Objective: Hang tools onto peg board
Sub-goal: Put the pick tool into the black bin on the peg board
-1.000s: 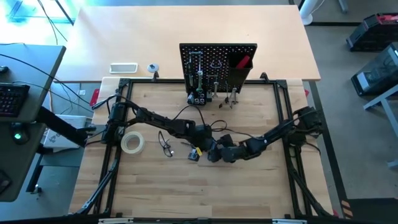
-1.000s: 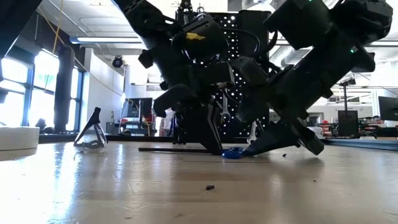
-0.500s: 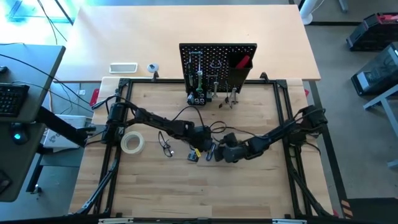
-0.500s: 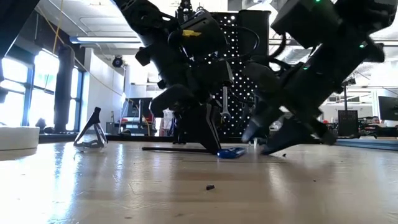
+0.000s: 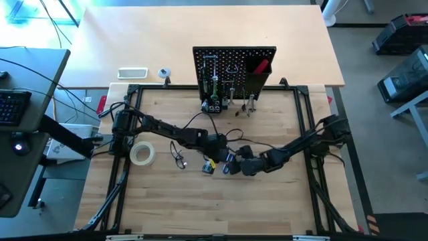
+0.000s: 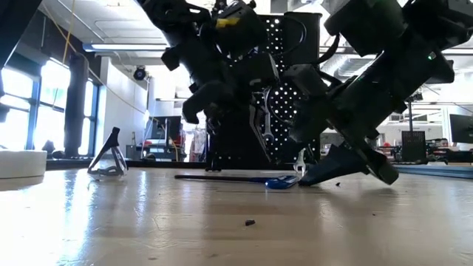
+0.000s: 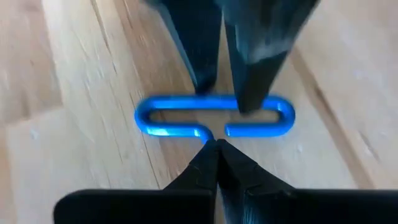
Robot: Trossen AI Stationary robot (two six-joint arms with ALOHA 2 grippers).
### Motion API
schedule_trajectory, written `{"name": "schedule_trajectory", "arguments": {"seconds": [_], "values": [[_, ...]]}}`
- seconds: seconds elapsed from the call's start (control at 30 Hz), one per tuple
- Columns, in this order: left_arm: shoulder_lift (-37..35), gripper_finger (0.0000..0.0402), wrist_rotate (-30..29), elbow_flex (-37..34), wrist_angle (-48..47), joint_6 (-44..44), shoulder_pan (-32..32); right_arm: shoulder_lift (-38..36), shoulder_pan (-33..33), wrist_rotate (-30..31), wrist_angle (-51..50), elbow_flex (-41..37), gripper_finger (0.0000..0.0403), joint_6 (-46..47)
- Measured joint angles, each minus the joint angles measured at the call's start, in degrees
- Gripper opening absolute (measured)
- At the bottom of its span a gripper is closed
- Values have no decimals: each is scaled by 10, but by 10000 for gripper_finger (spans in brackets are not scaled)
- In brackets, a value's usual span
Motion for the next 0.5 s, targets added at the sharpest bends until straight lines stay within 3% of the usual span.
{"name": "schedule_trajectory", "arguments": {"seconds": [0.23, 0.5], "values": [[6, 10, 12, -1, -55, 12, 3, 1, 4, 12, -5, 1, 202, 6], [14, 105, -44, -2, -15, 14, 0, 1, -6, 12, 15, 0, 202, -2]]}}
